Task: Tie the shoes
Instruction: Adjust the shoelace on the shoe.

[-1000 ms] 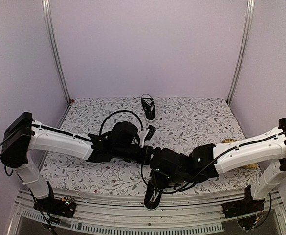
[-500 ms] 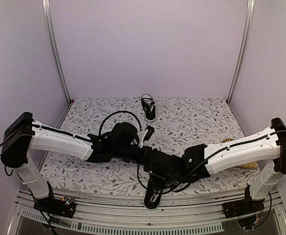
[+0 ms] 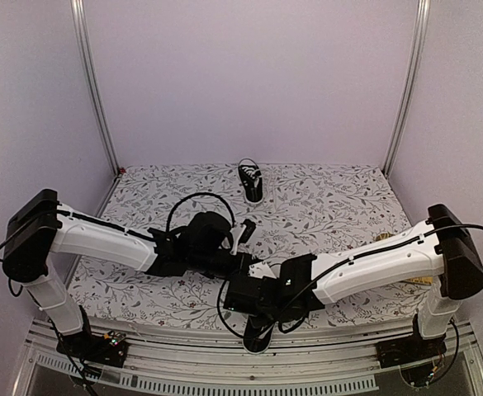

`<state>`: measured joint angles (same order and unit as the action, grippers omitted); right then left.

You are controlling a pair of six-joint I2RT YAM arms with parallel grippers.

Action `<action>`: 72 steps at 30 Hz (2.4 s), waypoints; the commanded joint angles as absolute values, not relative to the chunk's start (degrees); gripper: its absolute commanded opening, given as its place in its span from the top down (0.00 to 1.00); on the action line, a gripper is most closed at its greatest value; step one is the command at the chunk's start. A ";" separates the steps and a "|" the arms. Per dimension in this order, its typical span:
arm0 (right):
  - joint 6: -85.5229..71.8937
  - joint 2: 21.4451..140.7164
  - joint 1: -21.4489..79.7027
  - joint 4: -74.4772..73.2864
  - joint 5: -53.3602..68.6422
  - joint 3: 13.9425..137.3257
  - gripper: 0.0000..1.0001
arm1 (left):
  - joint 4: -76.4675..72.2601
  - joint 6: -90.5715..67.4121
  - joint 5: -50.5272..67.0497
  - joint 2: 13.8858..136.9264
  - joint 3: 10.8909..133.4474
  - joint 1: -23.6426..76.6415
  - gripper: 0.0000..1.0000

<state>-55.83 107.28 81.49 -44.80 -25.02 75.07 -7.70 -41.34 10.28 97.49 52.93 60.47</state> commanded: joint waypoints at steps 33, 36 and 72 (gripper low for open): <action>-54.83 112.06 86.42 -46.90 -30.14 80.09 0.90 | -13.80 -41.98 11.14 96.15 51.88 61.18 1.00; -56.84 109.07 86.00 -47.21 -31.31 77.88 0.97 | -15.55 -42.70 10.63 94.93 49.34 60.07 1.00; -36.84 75.93 66.29 -5.79 11.70 40.49 0.88 | -24.27 -43.59 17.86 96.50 43.66 55.09 1.00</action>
